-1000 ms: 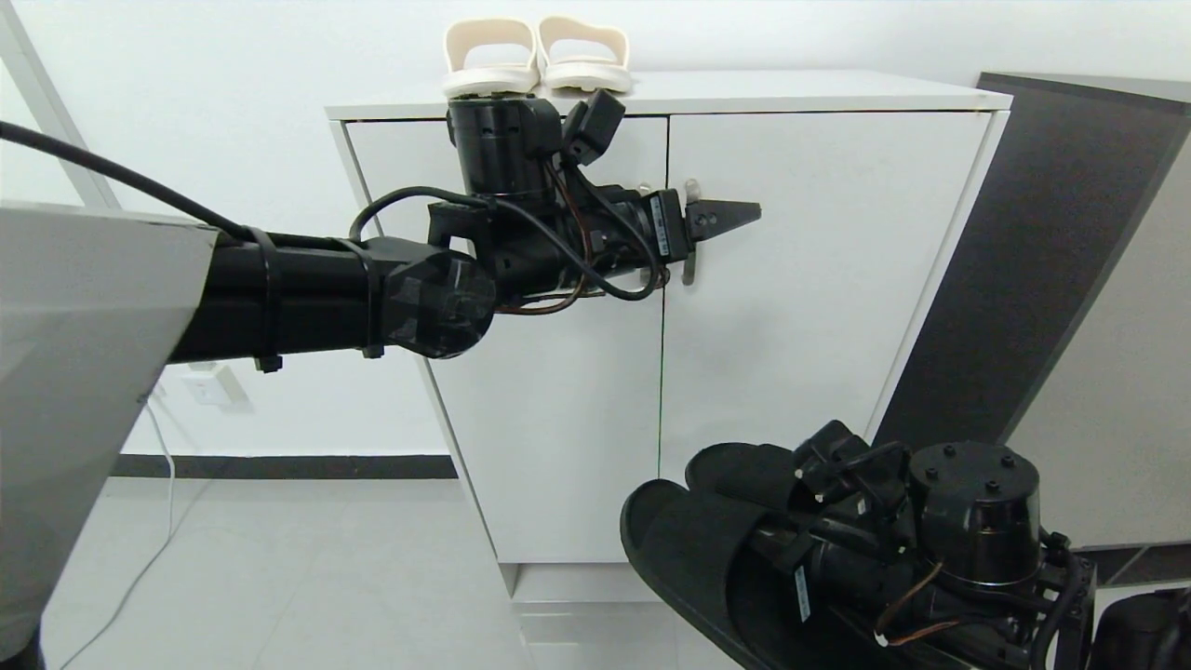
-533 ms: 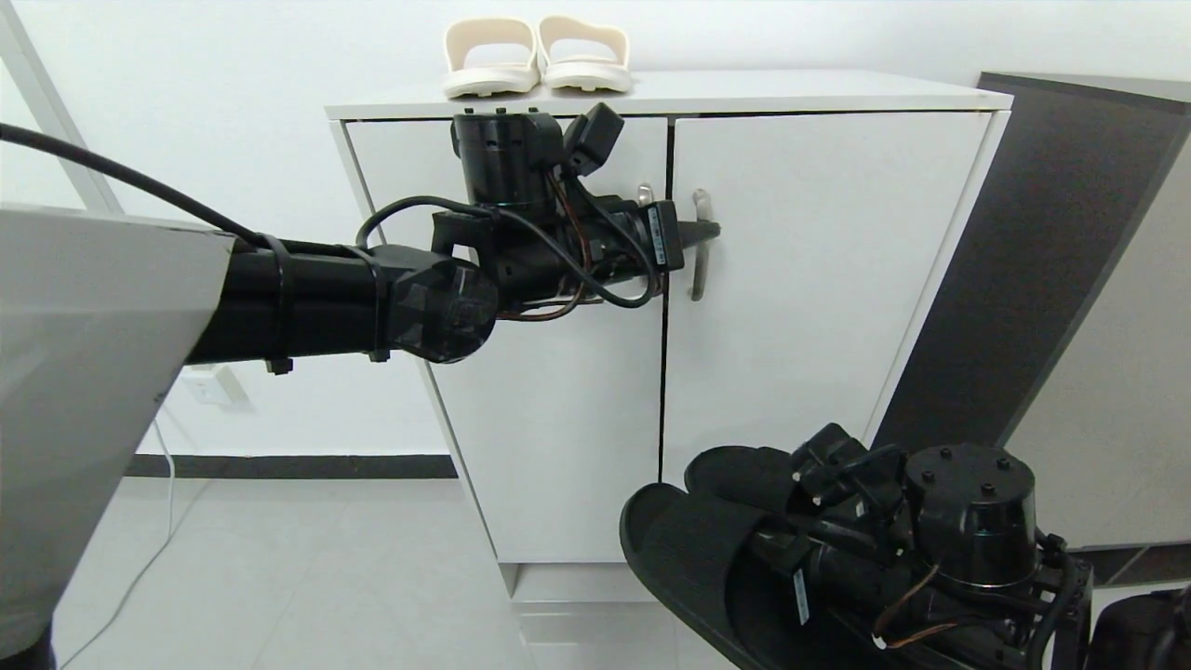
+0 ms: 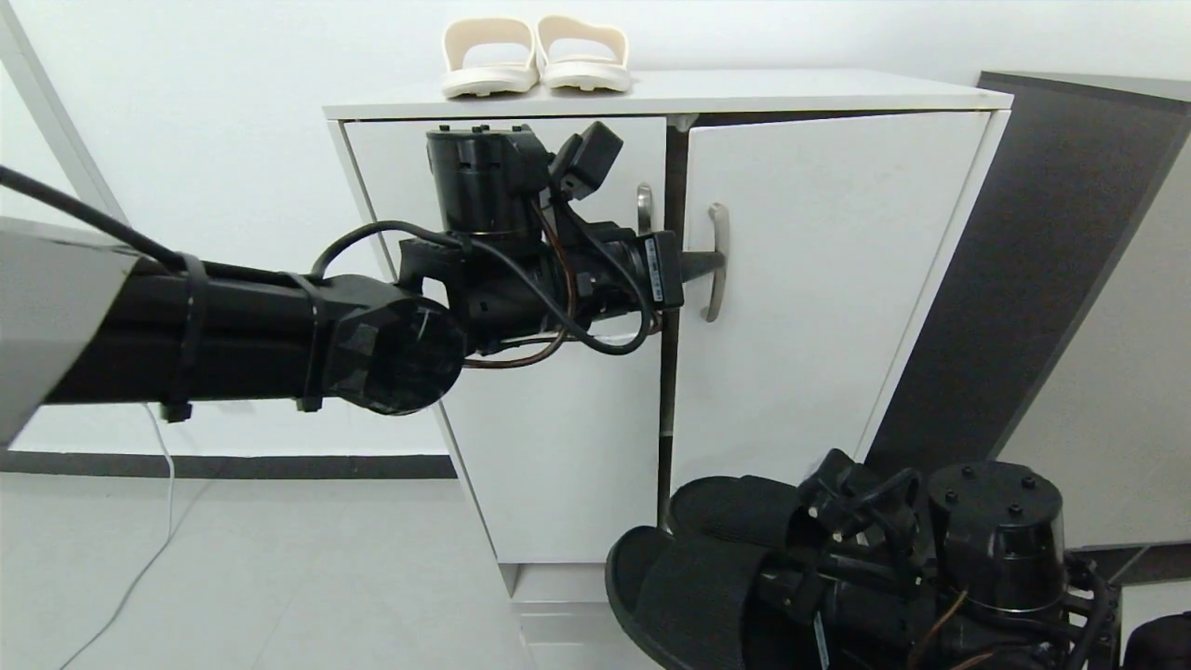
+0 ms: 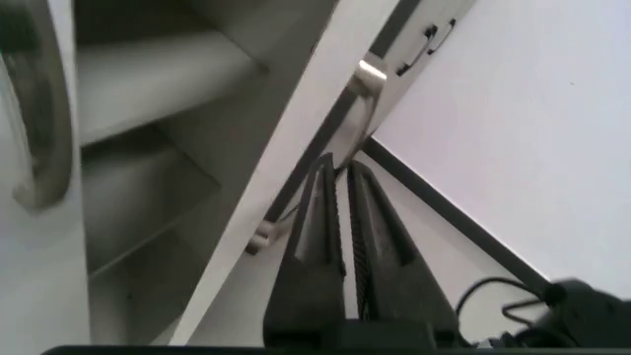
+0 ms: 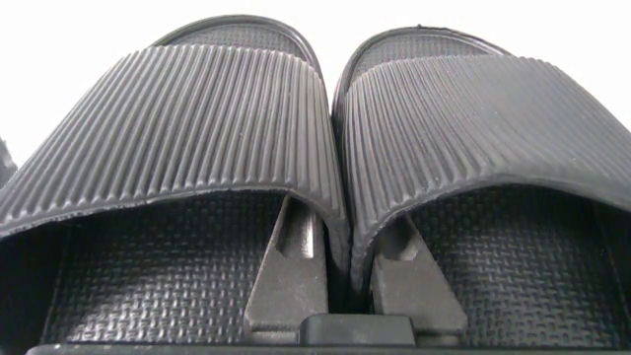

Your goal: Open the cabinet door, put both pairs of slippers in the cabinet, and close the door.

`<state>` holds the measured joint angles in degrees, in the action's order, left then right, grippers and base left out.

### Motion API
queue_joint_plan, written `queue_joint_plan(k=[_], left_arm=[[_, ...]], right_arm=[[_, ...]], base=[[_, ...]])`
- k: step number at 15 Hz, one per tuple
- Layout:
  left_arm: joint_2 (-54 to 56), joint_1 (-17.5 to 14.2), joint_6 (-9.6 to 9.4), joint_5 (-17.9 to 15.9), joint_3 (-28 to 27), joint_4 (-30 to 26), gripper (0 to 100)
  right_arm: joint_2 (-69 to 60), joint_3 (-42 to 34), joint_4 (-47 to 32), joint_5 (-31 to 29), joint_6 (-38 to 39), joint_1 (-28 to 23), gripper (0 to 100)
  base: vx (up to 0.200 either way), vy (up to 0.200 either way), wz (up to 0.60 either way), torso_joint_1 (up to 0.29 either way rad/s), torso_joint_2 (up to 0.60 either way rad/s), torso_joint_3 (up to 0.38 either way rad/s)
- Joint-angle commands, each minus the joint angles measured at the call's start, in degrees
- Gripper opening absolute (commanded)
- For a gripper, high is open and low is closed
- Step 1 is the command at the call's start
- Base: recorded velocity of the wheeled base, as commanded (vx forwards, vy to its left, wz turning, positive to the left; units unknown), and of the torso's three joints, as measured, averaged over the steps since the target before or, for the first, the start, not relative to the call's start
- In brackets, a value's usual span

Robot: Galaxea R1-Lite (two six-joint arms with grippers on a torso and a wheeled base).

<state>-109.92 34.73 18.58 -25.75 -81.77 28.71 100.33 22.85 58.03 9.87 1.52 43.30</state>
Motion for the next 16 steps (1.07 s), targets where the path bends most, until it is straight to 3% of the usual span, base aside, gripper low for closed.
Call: queue_joint_plan(k=[1,4,5,7,9,14,16], left_arm=[[6.39,2.36,-0.03,0.96,6.72,2.14,0],[9.55,3.59,-0.03,3.60,12.17,4.78,0],[11.22,3.24,-0.03,4.39,14.80,6.27,0],[11.31,1.39,0.23,4.56,14.89,6.27,0],[9.11,-1.60,0.41,4.21,13.22,6.27,0],[1.03,-1.86,0.67,4.39,4.96,6.36,0],[0.50,-1.86,0.67,4.39,4.43,6.36,0]], right_arm=[[-2.86,-2.19,-0.02,2.08,-1.52,0.20,0],[-2.86,-3.25,-0.11,2.43,-2.93,0.64,0],[-2.86,-4.04,-0.11,3.13,-3.28,1.35,0],[-2.77,-4.39,-0.11,3.31,-4.16,1.70,0],[-2.86,-5.62,-0.11,3.40,-5.30,2.49,0],[-2.68,-7.64,-0.11,5.24,-7.50,3.72,0],[-2.59,-7.64,-0.11,5.24,-7.50,3.72,0]], base=[[0.000,0.000,0.00,0.000,0.00,0.000],[0.000,0.000,0.00,0.000,0.00,0.000],[0.000,0.000,0.00,0.000,0.00,0.000],[0.000,0.000,0.00,0.000,0.00,0.000],[0.000,0.000,0.00,0.000,0.00,0.000],[0.000,0.000,0.00,0.000,0.00,0.000],[0.000,0.000,0.00,0.000,0.00,0.000]])
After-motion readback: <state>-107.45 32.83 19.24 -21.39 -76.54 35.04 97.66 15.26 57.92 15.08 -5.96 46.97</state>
